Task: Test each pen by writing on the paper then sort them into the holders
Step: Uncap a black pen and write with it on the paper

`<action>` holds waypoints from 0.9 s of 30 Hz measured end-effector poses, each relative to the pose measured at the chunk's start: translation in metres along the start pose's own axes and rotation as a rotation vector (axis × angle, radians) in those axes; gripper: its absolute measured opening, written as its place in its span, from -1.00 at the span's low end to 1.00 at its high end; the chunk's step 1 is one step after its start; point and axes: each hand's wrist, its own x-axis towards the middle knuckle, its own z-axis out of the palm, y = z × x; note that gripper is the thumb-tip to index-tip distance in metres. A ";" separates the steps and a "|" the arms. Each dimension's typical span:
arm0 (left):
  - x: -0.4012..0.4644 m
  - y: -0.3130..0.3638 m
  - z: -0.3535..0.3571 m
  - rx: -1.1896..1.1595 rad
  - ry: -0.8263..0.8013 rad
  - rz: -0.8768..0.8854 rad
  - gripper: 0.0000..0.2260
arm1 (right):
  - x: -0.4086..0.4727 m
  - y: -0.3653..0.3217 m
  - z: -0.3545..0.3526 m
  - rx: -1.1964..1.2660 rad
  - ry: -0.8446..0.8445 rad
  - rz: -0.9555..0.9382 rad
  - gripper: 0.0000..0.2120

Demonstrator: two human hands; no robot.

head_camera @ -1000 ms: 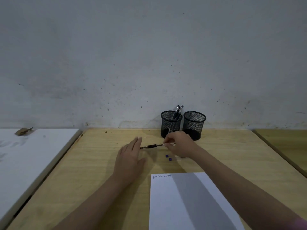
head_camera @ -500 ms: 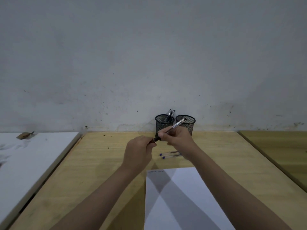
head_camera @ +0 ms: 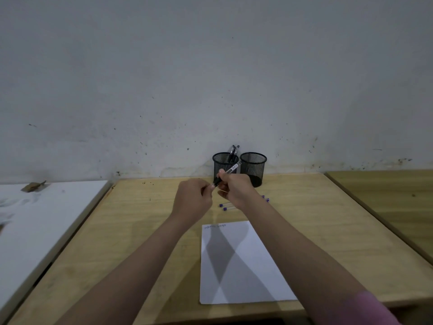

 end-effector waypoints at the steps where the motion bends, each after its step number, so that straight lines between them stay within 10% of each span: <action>1: 0.000 -0.002 0.000 -0.001 -0.003 -0.017 -0.76 | 0.000 0.002 0.003 0.000 0.004 0.013 -0.87; 10: -0.040 -0.017 -0.050 -0.024 0.086 -0.021 -0.90 | 0.026 -0.049 -0.088 0.128 0.489 -0.090 -0.91; 17: -0.022 -0.084 -0.009 0.079 0.010 -0.352 -0.83 | -0.003 -0.006 -0.053 -0.139 0.258 -0.133 -0.80; 27: -0.038 -0.098 0.005 0.192 -0.129 -0.264 -0.68 | -0.024 0.048 -0.057 -0.240 0.198 -0.220 -0.77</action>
